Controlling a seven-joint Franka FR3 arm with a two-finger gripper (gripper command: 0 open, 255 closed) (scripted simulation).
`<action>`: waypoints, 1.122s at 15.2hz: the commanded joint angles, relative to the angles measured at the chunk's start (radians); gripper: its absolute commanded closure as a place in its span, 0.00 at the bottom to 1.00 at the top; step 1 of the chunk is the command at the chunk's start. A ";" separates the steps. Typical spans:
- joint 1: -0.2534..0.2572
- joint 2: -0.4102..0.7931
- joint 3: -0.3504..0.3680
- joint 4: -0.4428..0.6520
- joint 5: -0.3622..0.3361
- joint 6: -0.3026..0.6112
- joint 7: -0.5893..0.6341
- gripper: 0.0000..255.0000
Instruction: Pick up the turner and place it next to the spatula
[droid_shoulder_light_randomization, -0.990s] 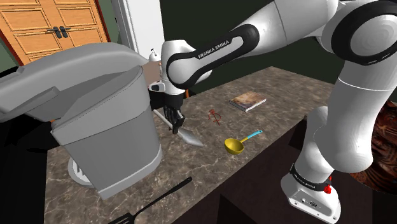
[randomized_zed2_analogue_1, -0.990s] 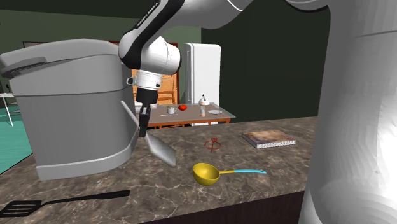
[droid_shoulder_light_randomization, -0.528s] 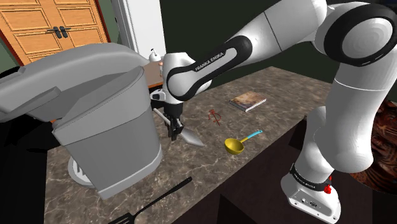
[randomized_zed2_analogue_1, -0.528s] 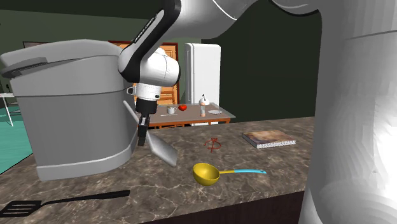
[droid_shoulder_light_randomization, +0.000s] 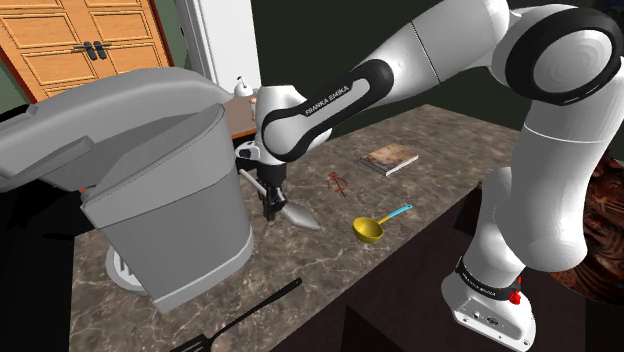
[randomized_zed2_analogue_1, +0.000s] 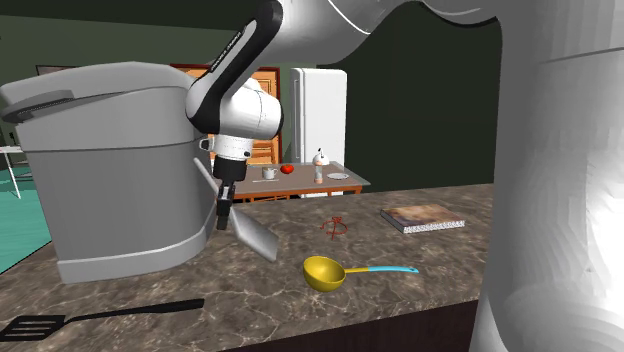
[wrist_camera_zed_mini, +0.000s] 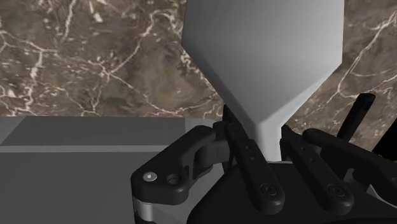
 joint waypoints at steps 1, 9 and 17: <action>-0.005 0.039 -0.010 -0.024 -0.047 -0.018 -0.002 1.00; -0.009 0.004 -0.017 0.003 -0.060 -0.080 0.006 0.00; -0.013 -0.024 -0.022 0.031 -0.070 -0.135 0.013 0.00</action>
